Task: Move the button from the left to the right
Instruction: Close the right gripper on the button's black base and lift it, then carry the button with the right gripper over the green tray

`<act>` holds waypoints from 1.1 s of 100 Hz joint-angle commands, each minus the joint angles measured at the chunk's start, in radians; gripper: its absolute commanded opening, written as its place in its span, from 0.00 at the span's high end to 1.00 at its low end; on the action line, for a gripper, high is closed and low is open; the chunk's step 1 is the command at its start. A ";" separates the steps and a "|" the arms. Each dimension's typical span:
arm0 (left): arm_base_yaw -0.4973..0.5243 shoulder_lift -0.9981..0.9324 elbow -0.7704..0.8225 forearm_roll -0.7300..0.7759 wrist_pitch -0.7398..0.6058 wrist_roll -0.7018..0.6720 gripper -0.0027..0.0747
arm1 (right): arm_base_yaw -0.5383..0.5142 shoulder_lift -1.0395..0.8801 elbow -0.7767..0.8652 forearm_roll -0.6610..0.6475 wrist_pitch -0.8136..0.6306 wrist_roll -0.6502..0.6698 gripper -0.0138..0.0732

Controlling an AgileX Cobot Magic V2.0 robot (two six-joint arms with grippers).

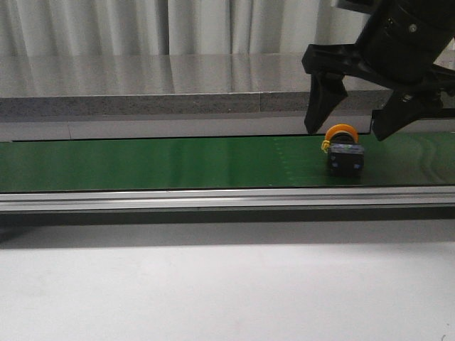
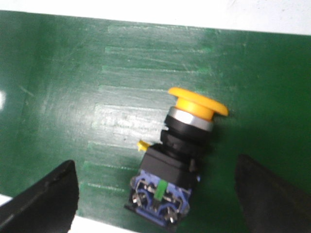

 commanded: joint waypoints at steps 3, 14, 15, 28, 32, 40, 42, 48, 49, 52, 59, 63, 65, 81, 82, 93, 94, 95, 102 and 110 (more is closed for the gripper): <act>-0.010 0.009 -0.026 -0.006 -0.084 0.001 0.99 | 0.000 -0.016 -0.035 -0.045 -0.058 -0.005 0.10; -0.010 0.009 -0.026 -0.006 -0.084 0.001 0.99 | 0.000 0.008 -0.035 -0.077 -0.050 -0.005 0.14; -0.010 0.009 -0.026 -0.006 -0.084 0.001 0.99 | 0.000 0.012 -0.035 -0.080 -0.047 -0.005 0.15; -0.010 0.009 -0.026 -0.006 -0.084 0.001 0.99 | 0.000 0.021 -0.035 -0.083 -0.041 -0.004 0.37; -0.010 0.009 -0.026 -0.006 -0.084 0.001 0.99 | 0.000 0.021 -0.035 -0.083 -0.038 -0.004 0.45; -0.010 0.009 -0.026 -0.006 -0.084 0.001 0.99 | 0.000 0.021 -0.035 -0.083 -0.031 -0.004 0.55; -0.010 0.009 -0.026 -0.006 -0.084 0.001 0.99 | 0.000 0.021 -0.035 -0.083 -0.031 -0.004 0.57; -0.010 0.009 -0.026 -0.006 -0.084 0.001 0.99 | 0.000 0.021 -0.035 -0.083 -0.025 -0.004 0.59; -0.010 0.009 -0.026 -0.006 -0.084 0.001 0.99 | 0.000 0.021 -0.035 -0.083 -0.025 -0.004 0.59; -0.010 0.009 -0.026 -0.006 -0.084 0.001 0.99 | 0.000 0.021 -0.035 -0.083 -0.022 -0.004 0.59; -0.010 0.009 -0.026 -0.006 -0.084 0.001 0.99 | 0.000 0.020 -0.037 -0.083 -0.010 -0.004 0.59; -0.010 0.009 -0.026 -0.006 -0.084 0.001 0.99 | -0.001 0.018 -0.040 -0.083 0.001 -0.004 0.59; -0.010 0.009 -0.026 -0.006 -0.084 0.001 0.99 | -0.001 0.015 -0.042 -0.083 0.007 -0.004 0.59; -0.010 0.009 -0.026 -0.006 -0.084 0.001 0.99 | -0.003 -0.026 -0.082 -0.133 0.071 -0.004 0.59; -0.010 0.009 -0.026 -0.006 -0.084 0.001 0.99 | -0.003 -0.029 -0.084 -0.137 0.074 -0.004 0.59; -0.010 0.009 -0.026 -0.006 -0.084 0.001 0.99 | -0.019 -0.060 -0.130 -0.202 0.127 -0.004 0.59; -0.010 0.009 -0.026 -0.006 -0.084 0.001 0.99 | -0.024 -0.064 -0.136 -0.213 0.134 -0.004 0.59; -0.010 0.009 -0.026 -0.006 -0.084 0.001 0.99 | -0.026 -0.066 -0.139 -0.213 0.138 -0.004 0.59; -0.010 0.009 -0.026 -0.006 -0.084 0.001 0.99 | -0.063 -0.080 -0.165 -0.248 0.172 -0.004 0.59; -0.010 0.009 -0.026 -0.006 -0.084 0.001 0.99 | -0.117 -0.088 -0.193 -0.286 0.216 -0.005 0.59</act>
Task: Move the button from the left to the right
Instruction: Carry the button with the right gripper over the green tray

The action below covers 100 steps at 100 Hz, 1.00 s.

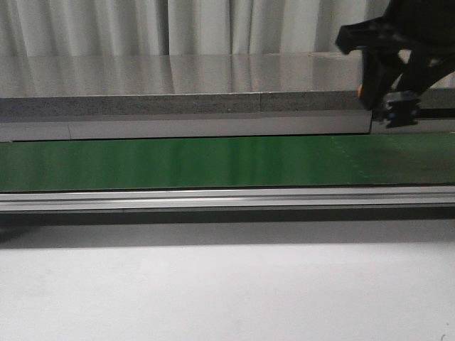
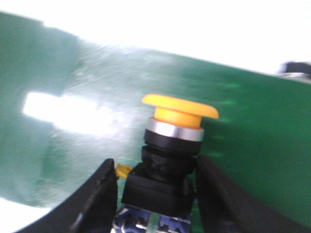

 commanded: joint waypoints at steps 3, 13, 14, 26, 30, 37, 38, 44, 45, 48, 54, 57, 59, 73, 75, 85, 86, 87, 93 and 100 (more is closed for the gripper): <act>-0.010 0.009 -0.026 -0.006 -0.083 -0.001 0.99 | -0.082 -0.055 -0.062 -0.072 0.022 -0.005 0.59; -0.010 0.009 -0.026 -0.006 -0.083 -0.001 0.99 | -0.173 -0.056 -0.073 -0.110 0.030 -0.024 0.59; -0.010 0.009 -0.026 -0.006 -0.083 -0.001 0.99 | -0.180 -0.056 -0.073 -0.112 0.029 -0.027 0.59; -0.010 0.009 -0.026 -0.006 -0.083 -0.001 0.99 | -0.303 -0.053 -0.073 -0.114 0.013 -0.088 0.59; -0.010 0.009 -0.026 -0.006 -0.083 -0.001 0.99 | -0.336 -0.051 -0.073 -0.114 0.004 -0.107 0.59; -0.010 0.009 -0.026 -0.006 -0.083 -0.001 0.99 | -0.405 -0.046 -0.073 -0.114 -0.024 -0.145 0.59; -0.010 0.009 -0.026 -0.006 -0.083 -0.001 0.99 | -0.411 -0.046 -0.073 -0.114 -0.029 -0.149 0.59; -0.010 0.009 -0.026 -0.006 -0.083 -0.001 0.99 | -0.455 -0.041 -0.073 -0.114 -0.040 -0.182 0.59; -0.010 0.009 -0.026 -0.006 -0.083 -0.001 0.99 | -0.465 -0.038 -0.073 -0.114 -0.043 -0.191 0.59; -0.010 0.009 -0.026 -0.006 -0.083 -0.001 0.99 | -0.489 -0.034 -0.073 -0.114 -0.045 -0.211 0.59; -0.010 0.009 -0.026 -0.006 -0.083 -0.001 0.99 | -0.521 -0.022 -0.072 -0.110 -0.050 -0.245 0.59; -0.010 0.009 -0.026 -0.006 -0.083 -0.001 0.99 | -0.538 -0.012 -0.072 -0.109 -0.056 -0.264 0.59; -0.010 0.009 -0.026 -0.006 -0.083 -0.001 0.99 | -0.543 -0.004 -0.072 -0.106 -0.059 -0.281 0.59; -0.010 0.009 -0.026 -0.006 -0.083 -0.001 0.99 | -0.576 0.055 -0.072 -0.091 -0.075 -0.394 0.59; -0.010 0.009 -0.026 -0.006 -0.083 -0.001 0.99 | -0.579 0.060 -0.072 -0.084 -0.079 -0.404 0.59; -0.010 0.009 -0.026 -0.006 -0.083 -0.001 0.99 | -0.591 0.103 -0.072 -0.042 -0.093 -0.428 0.59; -0.010 0.009 -0.026 -0.006 -0.083 -0.001 0.99 | -0.591 0.106 -0.072 -0.039 -0.095 -0.431 0.59; -0.010 0.009 -0.026 -0.006 -0.083 -0.001 0.99 | -0.591 0.112 -0.072 -0.034 -0.095 -0.432 0.59; -0.010 0.009 -0.026 -0.006 -0.083 -0.001 0.99 | -0.592 0.135 -0.072 -0.024 -0.098 -0.442 0.59; -0.010 0.009 -0.026 -0.006 -0.083 -0.001 0.99 | -0.592 0.157 -0.072 -0.022 -0.099 -0.448 0.59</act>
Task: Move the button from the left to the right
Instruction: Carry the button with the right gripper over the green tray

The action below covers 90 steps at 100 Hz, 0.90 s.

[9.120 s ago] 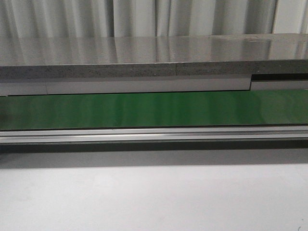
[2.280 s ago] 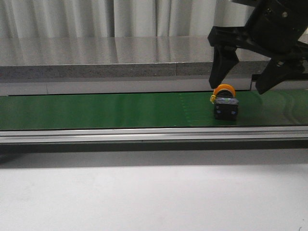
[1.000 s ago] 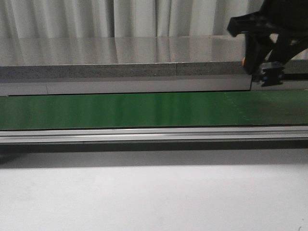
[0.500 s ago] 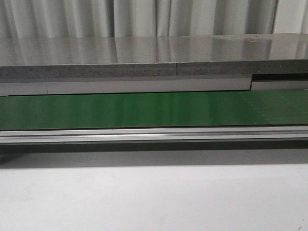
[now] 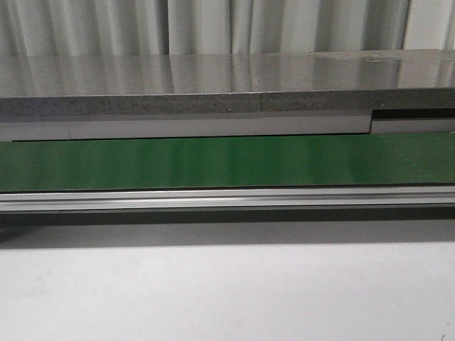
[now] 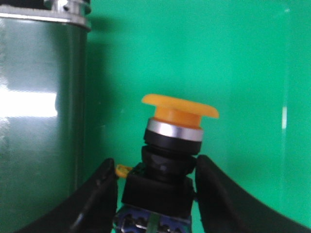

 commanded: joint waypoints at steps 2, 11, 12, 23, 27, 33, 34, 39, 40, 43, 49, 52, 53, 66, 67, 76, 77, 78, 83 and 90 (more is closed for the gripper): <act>-0.010 0.009 -0.026 -0.006 -0.083 -0.002 0.99 | -0.006 -0.019 -0.035 0.010 -0.045 -0.025 0.59; -0.010 0.009 -0.026 -0.006 -0.083 -0.002 0.99 | -0.006 0.002 -0.035 0.019 -0.046 -0.026 0.59; -0.010 0.009 -0.026 -0.006 -0.083 -0.002 0.99 | -0.006 0.002 -0.035 0.020 -0.046 -0.026 0.59; -0.010 0.009 -0.026 -0.006 -0.083 -0.002 0.99 | -0.006 0.022 -0.035 0.024 -0.053 -0.026 0.59; -0.010 0.009 -0.026 -0.006 -0.083 -0.002 0.99 | -0.006 0.027 -0.035 0.024 -0.053 -0.026 0.59; -0.010 0.009 -0.026 -0.006 -0.083 -0.002 0.99 | -0.006 0.033 -0.035 0.027 -0.054 -0.026 0.59; -0.010 0.009 -0.026 -0.006 -0.083 -0.002 0.99 | -0.006 0.035 -0.035 0.027 -0.054 -0.026 0.59; -0.010 0.009 -0.026 -0.006 -0.083 -0.002 0.99 | -0.006 0.037 -0.035 0.034 -0.055 -0.026 0.59; -0.010 0.009 -0.026 -0.006 -0.083 -0.002 0.99 | -0.006 0.038 -0.035 0.036 -0.055 -0.026 0.59; -0.010 0.009 -0.026 -0.006 -0.083 -0.002 0.99 | -0.006 0.039 -0.035 0.039 -0.057 -0.026 0.59; -0.010 0.009 -0.026 -0.006 -0.083 -0.002 0.99 | -0.006 0.040 -0.035 0.043 -0.061 -0.026 0.59; -0.010 0.009 -0.026 -0.006 -0.083 -0.002 0.99 | -0.006 0.040 -0.035 0.044 -0.063 -0.026 0.59; -0.010 0.009 -0.026 -0.006 -0.083 -0.002 0.99 | -0.006 0.040 -0.035 0.044 -0.063 -0.026 0.59; -0.010 0.009 -0.026 -0.006 -0.083 -0.002 0.99 | -0.006 0.045 -0.035 0.063 -0.064 -0.026 0.57; -0.010 0.009 -0.026 -0.006 -0.083 -0.002 0.99 | -0.006 0.045 -0.035 0.063 -0.064 -0.026 0.57; -0.010 0.009 -0.026 -0.006 -0.083 -0.002 0.99 | -0.006 0.058 -0.035 0.079 -0.060 -0.026 0.51; -0.010 0.009 -0.026 -0.006 -0.083 -0.002 0.99 | -0.006 0.060 -0.035 0.079 -0.059 -0.026 0.50; -0.010 0.009 -0.026 -0.006 -0.083 -0.002 0.99 | -0.006 0.061 -0.035 0.079 -0.057 -0.026 0.50; -0.010 0.009 -0.026 -0.006 -0.083 -0.002 0.99 | -0.006 0.067 -0.035 0.079 -0.053 -0.026 0.47; -0.010 0.009 -0.026 -0.006 -0.083 -0.002 0.99 | -0.007 0.069 -0.035 0.079 -0.052 -0.026 0.45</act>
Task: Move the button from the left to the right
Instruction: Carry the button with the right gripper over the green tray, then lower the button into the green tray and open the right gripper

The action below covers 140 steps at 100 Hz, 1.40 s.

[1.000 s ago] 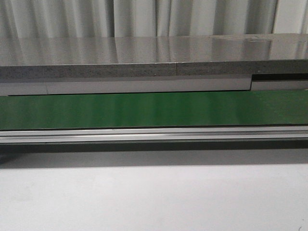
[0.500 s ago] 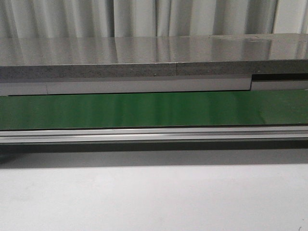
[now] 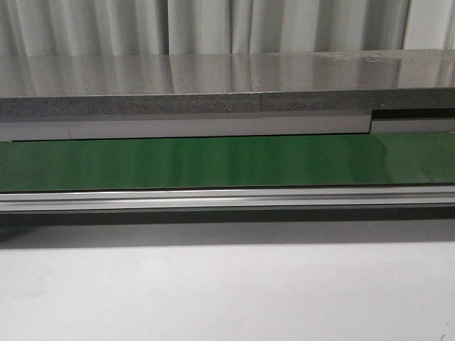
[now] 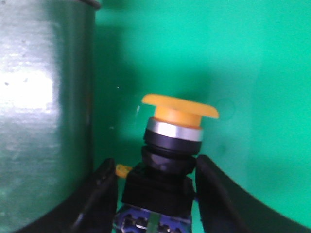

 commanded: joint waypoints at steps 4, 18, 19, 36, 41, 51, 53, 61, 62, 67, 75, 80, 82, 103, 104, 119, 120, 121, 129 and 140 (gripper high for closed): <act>-0.010 0.009 -0.026 -0.006 -0.083 -0.002 0.99 | -0.009 -0.044 -0.033 0.011 -0.025 -0.009 0.44; -0.010 0.009 -0.026 -0.006 -0.083 -0.002 0.99 | -0.009 -0.044 -0.033 0.010 -0.027 -0.009 0.39; -0.010 0.009 -0.026 -0.006 -0.083 -0.002 0.99 | -0.009 -0.044 -0.033 0.010 -0.027 -0.009 0.39; -0.010 0.009 -0.026 -0.006 -0.083 -0.002 0.99 | -0.009 -0.044 -0.033 0.000 -0.035 -0.009 0.29; -0.010 0.009 -0.026 -0.006 -0.083 -0.002 0.99 | -0.009 -0.046 -0.033 -0.004 -0.038 -0.009 0.28; -0.010 0.009 -0.026 -0.006 -0.083 -0.002 0.99 | -0.016 -0.056 -0.036 -0.011 -0.039 -0.008 0.28; -0.010 0.009 -0.026 -0.006 -0.083 -0.002 0.99 | -0.017 -0.058 -0.036 -0.011 -0.039 -0.008 0.28; -0.010 0.009 -0.026 -0.006 -0.083 -0.002 0.99 | -0.020 -0.083 -0.036 -0.009 -0.047 0.008 0.28; -0.010 0.009 -0.026 -0.006 -0.083 -0.002 0.99 | -0.020 -0.085 -0.036 -0.009 -0.049 0.011 0.28; -0.010 0.009 -0.026 -0.006 -0.083 -0.002 0.99 | -0.020 -0.108 -0.036 -0.009 -0.062 0.036 0.28; -0.010 0.009 -0.026 -0.006 -0.083 -0.002 0.99 | -0.020 -0.153 -0.036 -0.005 -0.083 0.073 0.28; -0.010 0.009 -0.026 -0.006 -0.083 -0.002 0.99 | -0.015 -0.183 -0.036 0.016 -0.095 0.082 0.28; -0.010 0.009 -0.026 -0.006 -0.083 -0.002 0.99 | -0.014 -0.196 -0.036 0.022 -0.099 0.082 0.28; -0.010 0.009 -0.026 -0.006 -0.083 -0.002 0.99 | 0.028 -0.329 -0.036 0.162 -0.121 0.082 0.28; -0.010 0.009 -0.026 -0.006 -0.083 -0.002 0.99 | 0.031 -0.334 -0.035 0.166 -0.121 0.082 0.28; -0.010 0.009 -0.026 -0.006 -0.083 -0.002 0.99 | 0.092 -0.427 -0.018 0.187 -0.128 0.082 0.28; -0.010 0.009 -0.026 -0.006 -0.083 -0.002 0.99 | 0.095 -0.436 -0.015 0.188 -0.128 0.082 0.28; -0.010 0.009 -0.026 -0.006 -0.083 -0.002 0.99 | 0.098 -0.441 -0.013 0.188 -0.128 0.082 0.28; -0.010 0.009 -0.026 -0.006 -0.083 -0.002 0.99 | 0.133 -0.499 0.019 0.190 -0.138 0.082 0.28; -0.010 0.009 -0.026 -0.006 -0.083 -0.002 0.99 | 0.173 -0.579 0.101 0.207 -0.175 0.082 0.28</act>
